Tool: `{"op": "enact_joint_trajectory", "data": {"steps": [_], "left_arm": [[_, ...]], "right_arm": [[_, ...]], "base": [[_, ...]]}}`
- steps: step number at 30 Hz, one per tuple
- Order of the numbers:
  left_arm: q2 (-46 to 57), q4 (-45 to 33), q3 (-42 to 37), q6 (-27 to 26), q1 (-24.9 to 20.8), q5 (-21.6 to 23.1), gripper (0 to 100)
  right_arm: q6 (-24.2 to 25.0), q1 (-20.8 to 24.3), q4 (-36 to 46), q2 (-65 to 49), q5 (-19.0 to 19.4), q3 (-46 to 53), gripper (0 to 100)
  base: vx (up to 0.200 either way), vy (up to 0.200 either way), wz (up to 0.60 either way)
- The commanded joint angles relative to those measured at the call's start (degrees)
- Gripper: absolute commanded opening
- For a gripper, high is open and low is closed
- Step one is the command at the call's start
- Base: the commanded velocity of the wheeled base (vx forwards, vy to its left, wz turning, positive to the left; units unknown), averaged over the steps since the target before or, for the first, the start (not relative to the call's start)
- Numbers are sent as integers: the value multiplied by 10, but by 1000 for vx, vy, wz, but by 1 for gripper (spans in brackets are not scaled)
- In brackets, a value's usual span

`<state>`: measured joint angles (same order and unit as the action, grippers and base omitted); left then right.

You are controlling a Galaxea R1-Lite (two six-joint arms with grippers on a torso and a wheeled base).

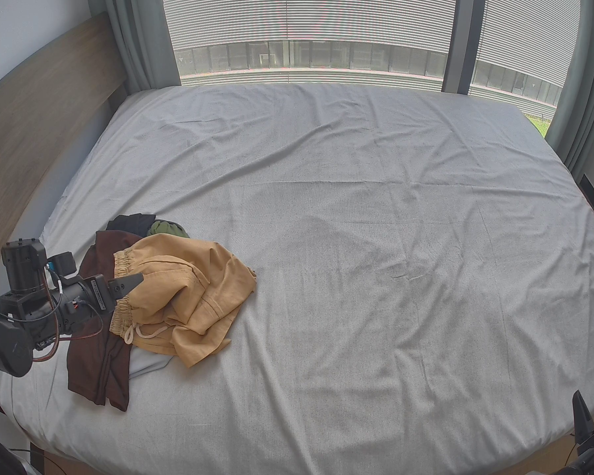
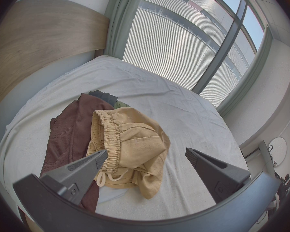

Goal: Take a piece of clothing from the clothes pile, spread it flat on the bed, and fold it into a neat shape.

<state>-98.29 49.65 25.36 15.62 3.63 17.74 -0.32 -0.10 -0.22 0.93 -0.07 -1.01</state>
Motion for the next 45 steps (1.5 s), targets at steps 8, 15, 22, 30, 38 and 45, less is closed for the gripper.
{"op": "enact_joint_trajectory", "data": {"steps": [8, 15, 22, 30, 38, 45], "left_arm": [[-81, 33, 22, 31, 27, 5, 100], [-110, 36, 44, 51, 27, 5, 100], [-139, 36, 80, 66, 26, 5, 100], [-151, 35, 94, 71, 16, 5, 100], [-167, 36, 118, 99, 9, 7, 100], [-169, 36, 123, 102, 1, 16, 100]], "right_arm": [[0, -1, 0, -9, 0, 10, 100], [1, -1, -1, -9, 0, 10, 100], [1, 0, 0, -9, 0, 10, 100], [1, 0, 0, -9, 0, 10, 100], [1, -1, 0, -9, 0, 10, 100], [2, 0, 0, -9, 0, 10, 100]], "base": [[0, 0, 0], [0, 0, 0], [0, 0, 0], [0, 0, 0], [0, 0, 0], [0, 0, 0]]}}
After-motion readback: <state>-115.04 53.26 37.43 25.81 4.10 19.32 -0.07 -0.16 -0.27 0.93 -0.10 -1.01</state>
